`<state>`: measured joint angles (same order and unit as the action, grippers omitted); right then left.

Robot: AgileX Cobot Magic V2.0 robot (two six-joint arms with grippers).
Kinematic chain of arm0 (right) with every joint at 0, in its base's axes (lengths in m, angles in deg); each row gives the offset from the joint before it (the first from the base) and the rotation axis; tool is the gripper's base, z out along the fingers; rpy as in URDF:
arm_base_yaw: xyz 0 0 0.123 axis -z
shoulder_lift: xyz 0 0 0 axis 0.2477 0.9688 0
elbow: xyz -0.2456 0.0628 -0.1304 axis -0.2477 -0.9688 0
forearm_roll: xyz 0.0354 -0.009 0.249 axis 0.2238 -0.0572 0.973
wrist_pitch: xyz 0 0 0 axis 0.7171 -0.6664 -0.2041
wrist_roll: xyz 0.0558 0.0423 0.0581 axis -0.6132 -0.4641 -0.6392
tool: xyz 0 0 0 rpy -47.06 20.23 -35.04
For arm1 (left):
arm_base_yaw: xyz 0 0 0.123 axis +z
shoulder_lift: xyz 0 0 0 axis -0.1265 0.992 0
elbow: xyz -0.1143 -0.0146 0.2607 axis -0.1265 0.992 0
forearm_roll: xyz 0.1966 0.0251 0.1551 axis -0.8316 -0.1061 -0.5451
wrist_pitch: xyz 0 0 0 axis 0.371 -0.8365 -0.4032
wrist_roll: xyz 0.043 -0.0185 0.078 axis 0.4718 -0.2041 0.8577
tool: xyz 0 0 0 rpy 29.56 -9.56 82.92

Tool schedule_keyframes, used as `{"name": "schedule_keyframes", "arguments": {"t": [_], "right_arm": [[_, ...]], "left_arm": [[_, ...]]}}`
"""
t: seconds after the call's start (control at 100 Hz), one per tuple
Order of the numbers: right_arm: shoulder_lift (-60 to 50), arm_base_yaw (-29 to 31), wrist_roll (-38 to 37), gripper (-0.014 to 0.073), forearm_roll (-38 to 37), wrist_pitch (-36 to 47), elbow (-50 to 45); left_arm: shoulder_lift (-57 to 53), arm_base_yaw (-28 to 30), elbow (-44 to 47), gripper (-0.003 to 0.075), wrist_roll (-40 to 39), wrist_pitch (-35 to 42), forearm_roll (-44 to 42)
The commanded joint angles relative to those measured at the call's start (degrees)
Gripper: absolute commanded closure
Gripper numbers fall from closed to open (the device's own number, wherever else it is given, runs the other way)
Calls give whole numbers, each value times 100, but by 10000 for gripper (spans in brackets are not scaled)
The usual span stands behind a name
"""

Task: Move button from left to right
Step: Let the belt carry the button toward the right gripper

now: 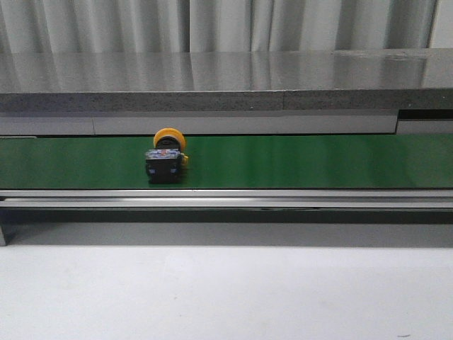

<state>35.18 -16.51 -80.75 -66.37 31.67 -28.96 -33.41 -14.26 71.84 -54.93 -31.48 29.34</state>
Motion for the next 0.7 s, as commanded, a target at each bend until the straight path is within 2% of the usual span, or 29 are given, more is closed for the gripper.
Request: {"name": "schedule_keyframes", "arguments": {"t": [0.0, 0.4, 0.69], "right_arm": [[420, 7, 59, 662, -63, -272, 681], [3167, 7, 59, 662, -23, -2522, 3047], [4678, 7, 59, 662, 531, -2830, 4096]], "left_arm": [[32, -35, -156, 715, -10, 461, 7], [32, -35, -156, 715, -10, 461, 7], [32, -35, -156, 715, -10, 461, 7]]}}
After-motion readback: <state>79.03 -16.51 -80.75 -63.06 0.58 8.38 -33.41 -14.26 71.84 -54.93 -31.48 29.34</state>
